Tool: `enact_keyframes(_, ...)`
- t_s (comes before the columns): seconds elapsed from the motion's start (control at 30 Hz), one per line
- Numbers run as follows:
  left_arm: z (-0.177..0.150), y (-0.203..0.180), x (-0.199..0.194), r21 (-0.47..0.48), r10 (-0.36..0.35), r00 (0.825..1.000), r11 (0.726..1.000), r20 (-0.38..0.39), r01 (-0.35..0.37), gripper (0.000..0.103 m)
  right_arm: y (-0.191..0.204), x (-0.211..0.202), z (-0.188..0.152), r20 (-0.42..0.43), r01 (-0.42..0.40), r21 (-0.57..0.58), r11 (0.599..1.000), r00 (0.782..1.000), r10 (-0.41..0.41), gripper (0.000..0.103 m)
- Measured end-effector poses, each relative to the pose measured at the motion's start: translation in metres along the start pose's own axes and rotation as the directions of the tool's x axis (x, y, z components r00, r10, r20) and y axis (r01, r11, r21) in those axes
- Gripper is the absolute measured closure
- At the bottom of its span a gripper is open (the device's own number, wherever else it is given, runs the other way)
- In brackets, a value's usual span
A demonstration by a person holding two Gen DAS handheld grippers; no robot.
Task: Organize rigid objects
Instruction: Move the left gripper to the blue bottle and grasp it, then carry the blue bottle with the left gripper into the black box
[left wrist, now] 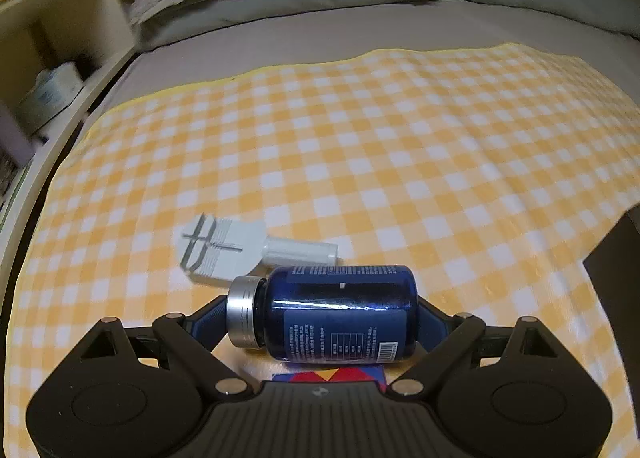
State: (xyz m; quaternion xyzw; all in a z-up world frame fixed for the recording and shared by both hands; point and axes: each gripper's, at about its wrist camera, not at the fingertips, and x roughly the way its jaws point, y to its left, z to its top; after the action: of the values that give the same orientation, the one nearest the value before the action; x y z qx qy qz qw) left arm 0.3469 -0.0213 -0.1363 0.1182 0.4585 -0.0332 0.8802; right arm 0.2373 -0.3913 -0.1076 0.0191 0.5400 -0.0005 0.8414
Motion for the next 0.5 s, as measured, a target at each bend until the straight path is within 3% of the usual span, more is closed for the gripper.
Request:
enact_keyframes(0.3, -0.004, 0.007, -0.023, -0.128, 0.026, 0.999, 0.991, -0.029, -0.029, 0.011, -0.002, 0.000, 0.001, -0.001, -0.002, 0.006, 1.000, 1.000, 0.002, 0.100)
enact_keyframes(0.5, -0.008, 0.011, -0.044, -0.237, -0.013, 0.999, 0.972, -0.053, 0.000, 0.011, -0.003, -0.002, 0.002, 0.003, -0.006, 0.003, 1.000, 1.000, 0.006, 0.100)
